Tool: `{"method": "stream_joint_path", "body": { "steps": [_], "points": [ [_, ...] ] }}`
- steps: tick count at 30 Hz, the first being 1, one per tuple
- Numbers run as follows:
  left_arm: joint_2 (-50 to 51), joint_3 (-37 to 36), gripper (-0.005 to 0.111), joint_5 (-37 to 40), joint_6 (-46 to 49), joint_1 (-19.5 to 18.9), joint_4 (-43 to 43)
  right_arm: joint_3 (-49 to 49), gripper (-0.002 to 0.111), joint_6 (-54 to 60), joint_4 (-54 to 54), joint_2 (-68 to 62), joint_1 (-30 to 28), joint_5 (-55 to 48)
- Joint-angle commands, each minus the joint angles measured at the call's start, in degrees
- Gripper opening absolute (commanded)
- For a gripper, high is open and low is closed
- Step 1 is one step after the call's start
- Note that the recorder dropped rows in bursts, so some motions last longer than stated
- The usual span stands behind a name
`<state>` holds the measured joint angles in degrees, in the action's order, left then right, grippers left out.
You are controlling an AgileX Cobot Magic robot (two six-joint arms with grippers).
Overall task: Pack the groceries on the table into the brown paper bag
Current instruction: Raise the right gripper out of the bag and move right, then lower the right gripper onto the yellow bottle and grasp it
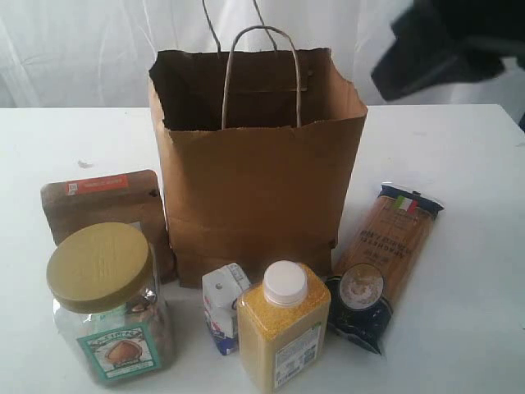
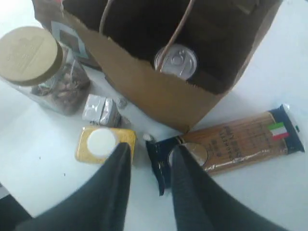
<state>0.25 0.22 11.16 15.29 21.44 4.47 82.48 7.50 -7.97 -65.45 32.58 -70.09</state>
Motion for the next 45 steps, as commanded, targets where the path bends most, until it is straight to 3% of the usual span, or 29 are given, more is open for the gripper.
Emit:
{"method": "stream_joint_path", "body": {
  "steps": [1,6,8,13,15,40,45],
  "points": [
    [-0.3,-0.2,0.000,0.0,0.0,-0.1,0.1,-10.0,0.014,-1.3,-0.8,8.4,0.0,0.1],
    [-0.3,-0.2,0.000,0.0,0.0,-0.1,0.1,-16.4,0.023,4.2,-5.6,12.1,0.0,0.1],
    [-0.3,-0.2,0.000,0.0,0.0,-0.1,0.1,-18.1,0.034,8.4,-7.8,12.1,0.0,0.1],
    [-0.3,-0.2,0.000,0.0,0.0,-0.1,0.1,-22.2,0.075,20.0,-10.4,10.7,0.0,0.1],
    [-0.3,-0.2,0.000,0.0,0.0,-0.1,0.1,-23.5,0.083,24.0,-10.6,9.8,0.0,2.2],
    [-0.3,-0.2,0.000,0.0,0.0,-0.1,0.1,-24.6,0.082,69.9,-26.7,-13.3,0.0,12.7],
    [-0.3,-0.2,0.000,0.0,0.0,-0.1,0.1,-24.6,0.082,71.7,-26.5,-16.4,0.0,15.1]
  ]
}}
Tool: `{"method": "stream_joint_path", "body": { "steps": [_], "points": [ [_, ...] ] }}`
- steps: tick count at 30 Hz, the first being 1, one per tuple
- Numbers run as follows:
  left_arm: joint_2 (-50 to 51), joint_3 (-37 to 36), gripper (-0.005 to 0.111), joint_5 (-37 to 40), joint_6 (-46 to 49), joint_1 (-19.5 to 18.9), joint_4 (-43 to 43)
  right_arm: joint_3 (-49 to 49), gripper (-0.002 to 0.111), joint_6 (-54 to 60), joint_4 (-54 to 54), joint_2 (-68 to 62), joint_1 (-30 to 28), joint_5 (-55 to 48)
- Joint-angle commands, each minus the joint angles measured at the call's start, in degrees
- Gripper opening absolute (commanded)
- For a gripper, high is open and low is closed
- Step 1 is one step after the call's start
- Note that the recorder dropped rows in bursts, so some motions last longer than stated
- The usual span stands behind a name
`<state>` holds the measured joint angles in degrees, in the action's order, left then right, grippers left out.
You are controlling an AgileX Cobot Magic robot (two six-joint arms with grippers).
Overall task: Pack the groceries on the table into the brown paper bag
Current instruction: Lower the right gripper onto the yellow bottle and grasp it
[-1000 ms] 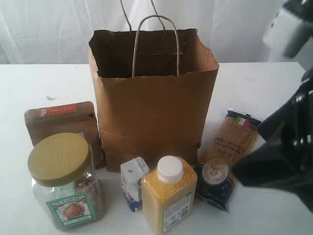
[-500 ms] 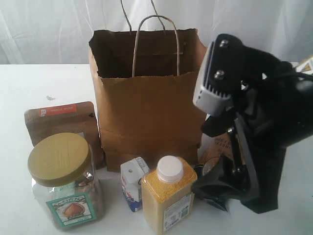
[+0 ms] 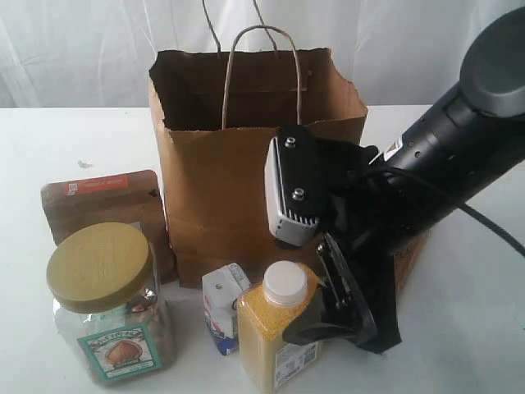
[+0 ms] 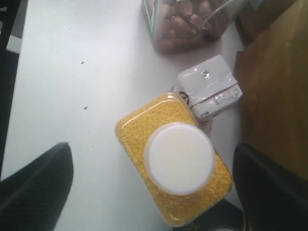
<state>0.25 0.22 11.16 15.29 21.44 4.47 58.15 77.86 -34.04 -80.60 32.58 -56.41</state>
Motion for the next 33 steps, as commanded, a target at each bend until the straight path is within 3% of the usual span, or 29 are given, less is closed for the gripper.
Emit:
{"method": "stream_joint_path", "body": {
  "steps": [1,15,21,25,29,33],
  "points": [
    [-0.3,-0.2,0.000,0.0,0.0,-0.1,0.1,-0.3,0.082,2.0,-0.4,-2.1,0.0,1.9],
    [-0.3,-0.2,0.000,0.0,0.0,-0.1,0.1,-0.3,0.074,2.7,-0.6,-11.2,0.0,-0.4],
    [-0.3,-0.2,0.000,0.0,0.0,-0.1,0.1,-0.3,0.048,-4.2,-0.6,-11.6,0.0,-2.6],
    [-0.3,-0.2,0.000,0.0,0.0,-0.1,0.1,-0.3,0.033,-14.8,-0.4,-11.6,0.0,-2.7],
    [-0.3,-0.2,0.000,0.0,0.0,-0.1,0.1,-0.3,0.004,-20.4,-0.4,-11.6,0.0,-4.1],
    [-0.3,-0.2,0.000,0.0,0.0,-0.1,0.1,0.1,0.000,-23.6,-0.4,-11.5,0.0,-5.9]
  ]
}}
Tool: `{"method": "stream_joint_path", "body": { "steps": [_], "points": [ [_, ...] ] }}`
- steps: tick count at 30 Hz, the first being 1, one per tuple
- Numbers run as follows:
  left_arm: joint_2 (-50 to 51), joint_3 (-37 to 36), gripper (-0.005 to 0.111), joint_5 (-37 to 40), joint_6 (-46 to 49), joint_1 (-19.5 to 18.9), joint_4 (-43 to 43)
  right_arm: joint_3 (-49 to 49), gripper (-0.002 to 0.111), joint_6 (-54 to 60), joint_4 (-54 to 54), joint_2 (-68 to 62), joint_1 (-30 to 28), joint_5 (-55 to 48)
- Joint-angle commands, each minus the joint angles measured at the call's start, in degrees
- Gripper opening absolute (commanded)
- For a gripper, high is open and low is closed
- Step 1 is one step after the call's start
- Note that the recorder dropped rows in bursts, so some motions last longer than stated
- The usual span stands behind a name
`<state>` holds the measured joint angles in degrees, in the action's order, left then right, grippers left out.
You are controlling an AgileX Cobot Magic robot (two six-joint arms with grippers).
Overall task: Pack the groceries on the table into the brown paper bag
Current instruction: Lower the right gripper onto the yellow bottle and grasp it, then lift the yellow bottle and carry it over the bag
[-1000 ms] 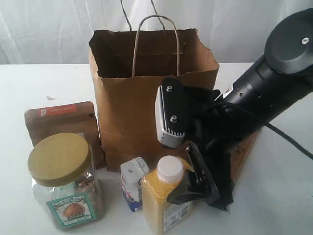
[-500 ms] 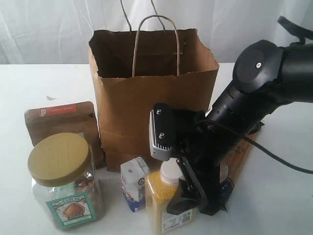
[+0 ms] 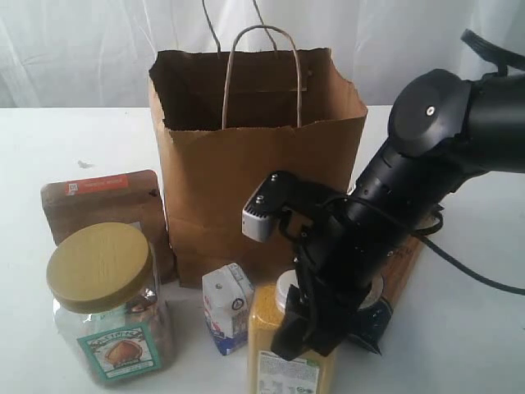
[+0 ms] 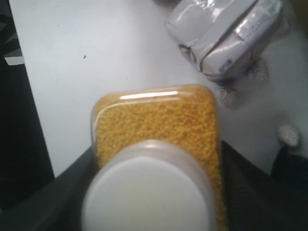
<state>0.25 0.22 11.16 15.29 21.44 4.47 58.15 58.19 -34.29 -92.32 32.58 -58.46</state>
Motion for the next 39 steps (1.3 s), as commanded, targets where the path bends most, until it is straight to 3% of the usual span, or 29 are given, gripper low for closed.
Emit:
{"method": "stream_joint_path", "body": {
  "steps": [1,15,28,34,39],
  "points": [
    [-0.3,-0.2,0.000,0.0,0.0,-0.1,0.1,0.0,0.000,-4.7,-0.1,0.2,0.0,-4.7],
    [-0.3,-0.2,0.000,0.0,0.0,-0.1,0.1,0.0,0.000,-5.0,3.0,9.1,0.0,-2.8],
    [-0.3,-0.2,0.000,0.0,0.0,-0.1,0.1,0.2,0.000,-17.0,12.5,19.4,0.0,-4.4],
    [-0.3,-0.2,0.000,0.0,0.0,-0.1,0.1,5.6,0.000,-25.7,14.3,25.5,0.0,-4.6],
    [-0.3,-0.2,0.000,0.0,0.0,-0.1,0.1,16.2,0.000,-32.5,18.3,28.4,0.0,-5.7]
  ]
}}
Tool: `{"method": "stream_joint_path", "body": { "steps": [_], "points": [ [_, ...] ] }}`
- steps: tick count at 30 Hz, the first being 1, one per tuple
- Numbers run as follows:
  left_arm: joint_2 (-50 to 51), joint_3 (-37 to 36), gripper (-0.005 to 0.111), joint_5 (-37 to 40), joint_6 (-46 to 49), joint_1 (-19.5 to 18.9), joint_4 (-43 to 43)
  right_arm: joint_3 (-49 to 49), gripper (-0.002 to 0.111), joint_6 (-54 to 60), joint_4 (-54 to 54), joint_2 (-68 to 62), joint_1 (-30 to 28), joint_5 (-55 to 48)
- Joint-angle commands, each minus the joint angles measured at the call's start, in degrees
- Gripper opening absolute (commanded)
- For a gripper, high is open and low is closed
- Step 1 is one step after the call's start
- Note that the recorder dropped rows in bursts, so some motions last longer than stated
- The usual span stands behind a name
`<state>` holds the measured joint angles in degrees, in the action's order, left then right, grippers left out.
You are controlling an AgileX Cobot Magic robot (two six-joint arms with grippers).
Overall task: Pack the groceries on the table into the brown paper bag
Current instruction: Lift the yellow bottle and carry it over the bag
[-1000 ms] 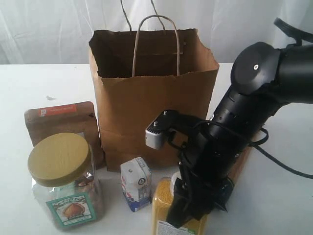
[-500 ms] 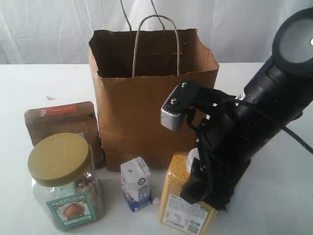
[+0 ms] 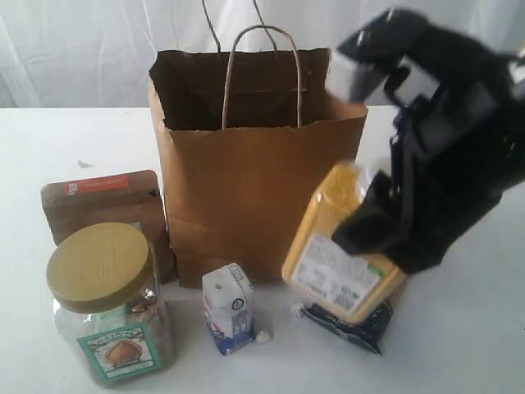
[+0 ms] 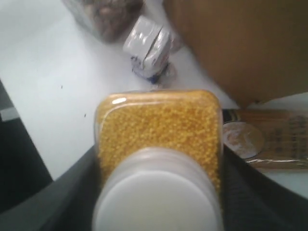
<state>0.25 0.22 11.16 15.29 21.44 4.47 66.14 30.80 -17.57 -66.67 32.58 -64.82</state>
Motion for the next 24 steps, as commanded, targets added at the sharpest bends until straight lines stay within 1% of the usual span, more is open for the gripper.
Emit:
{"method": "stream_joint_path", "body": {
  "steps": [1,4,10,14,20,24],
  "points": [
    [-0.3,-0.2,0.000,0.0,0.0,-0.1,0.1,10.1,0.000,-6.4,3.0,2.7,0.0,0.0],
    [-0.3,-0.2,0.000,0.0,0.0,-0.1,0.1,16.8,0.000,-10.8,7.3,2.6,0.0,-2.2],
    [-0.3,-0.2,0.000,0.0,0.0,-0.1,0.1,25.7,0.000,-17.1,13.0,0.6,0.0,-3.2],
    [-0.3,-0.2,0.000,0.0,0.0,-0.1,0.1,30.6,0.000,-19.1,15.1,-2.0,0.0,-3.2],
    [-0.3,-0.2,0.000,0.0,0.0,-0.1,0.1,36.2,0.000,-19.2,16.3,-8.5,0.0,-3.2],
    [-0.3,-0.2,0.000,0.0,0.0,-0.1,0.1,39.4,0.000,-19.5,17.0,-13.0,0.0,-0.9]
  ]
}}
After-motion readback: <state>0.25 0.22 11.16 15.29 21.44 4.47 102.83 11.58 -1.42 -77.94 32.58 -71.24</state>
